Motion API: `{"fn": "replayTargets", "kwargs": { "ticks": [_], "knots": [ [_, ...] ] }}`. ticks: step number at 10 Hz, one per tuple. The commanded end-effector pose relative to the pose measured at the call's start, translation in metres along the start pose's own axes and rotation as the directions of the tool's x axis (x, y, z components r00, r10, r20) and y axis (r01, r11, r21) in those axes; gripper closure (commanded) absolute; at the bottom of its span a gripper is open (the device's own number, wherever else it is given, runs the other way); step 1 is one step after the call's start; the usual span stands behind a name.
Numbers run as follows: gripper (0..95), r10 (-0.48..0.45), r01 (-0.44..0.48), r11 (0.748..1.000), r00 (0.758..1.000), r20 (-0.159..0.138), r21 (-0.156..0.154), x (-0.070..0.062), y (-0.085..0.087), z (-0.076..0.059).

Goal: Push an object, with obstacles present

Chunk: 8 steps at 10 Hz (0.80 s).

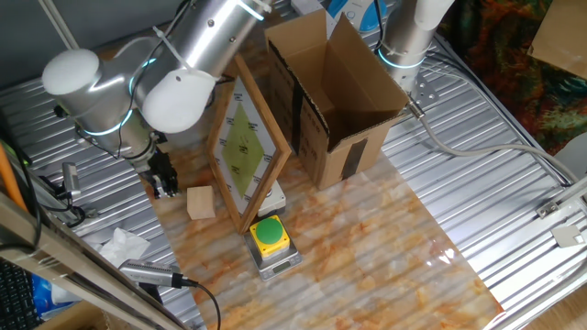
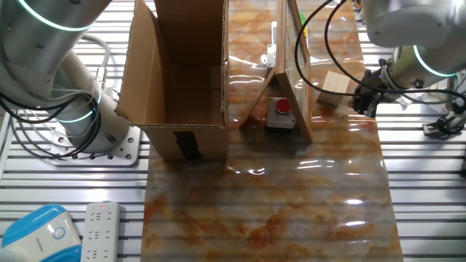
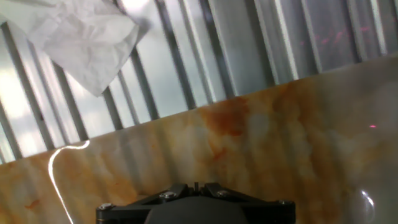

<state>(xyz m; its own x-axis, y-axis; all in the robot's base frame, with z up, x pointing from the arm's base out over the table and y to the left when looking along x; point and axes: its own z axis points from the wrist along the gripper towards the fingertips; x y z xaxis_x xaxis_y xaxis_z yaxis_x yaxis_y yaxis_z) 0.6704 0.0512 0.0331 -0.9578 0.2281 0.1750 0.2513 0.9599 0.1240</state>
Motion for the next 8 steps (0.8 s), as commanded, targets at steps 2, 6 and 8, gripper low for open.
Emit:
{"fn": "replayTargets", "kwargs": {
  "ticks": [2,6,8],
  "knots": [
    [95.0,-0.001,0.001,1.0,1.0,0.003,-0.01,0.004,0.007,-0.001],
    [95.0,-0.004,0.004,0.999,1.0,0.015,-0.033,0.007,0.018,-0.002],
    [95.0,-0.004,0.005,0.999,1.0,0.022,-0.041,0.006,0.025,-0.002]
  ]
}}
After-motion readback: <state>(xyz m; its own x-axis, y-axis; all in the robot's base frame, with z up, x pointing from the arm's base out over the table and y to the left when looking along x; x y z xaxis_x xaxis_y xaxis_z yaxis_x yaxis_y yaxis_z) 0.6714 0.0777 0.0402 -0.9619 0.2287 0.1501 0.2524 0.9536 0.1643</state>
